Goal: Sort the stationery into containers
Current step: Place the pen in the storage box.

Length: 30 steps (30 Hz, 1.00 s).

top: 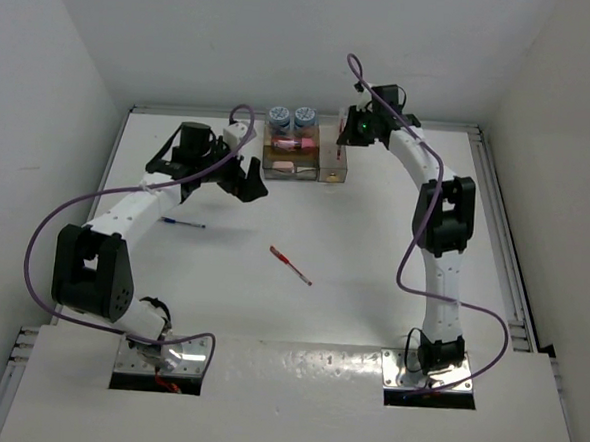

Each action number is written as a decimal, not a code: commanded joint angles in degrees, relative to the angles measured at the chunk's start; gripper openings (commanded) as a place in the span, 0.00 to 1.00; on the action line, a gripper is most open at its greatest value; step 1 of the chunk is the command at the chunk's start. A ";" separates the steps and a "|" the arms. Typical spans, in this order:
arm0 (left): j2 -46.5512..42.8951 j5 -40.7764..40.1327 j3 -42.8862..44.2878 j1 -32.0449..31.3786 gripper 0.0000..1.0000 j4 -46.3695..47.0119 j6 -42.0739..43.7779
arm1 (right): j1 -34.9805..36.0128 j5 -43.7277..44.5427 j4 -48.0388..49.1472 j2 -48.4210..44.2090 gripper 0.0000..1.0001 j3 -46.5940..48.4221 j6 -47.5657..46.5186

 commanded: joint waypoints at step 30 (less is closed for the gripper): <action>-9.11 3.79 -9.17 -12.04 0.77 -20.32 56.09 | -1.96 -10.87 -0.51 -21.41 0.53 -15.43 0.58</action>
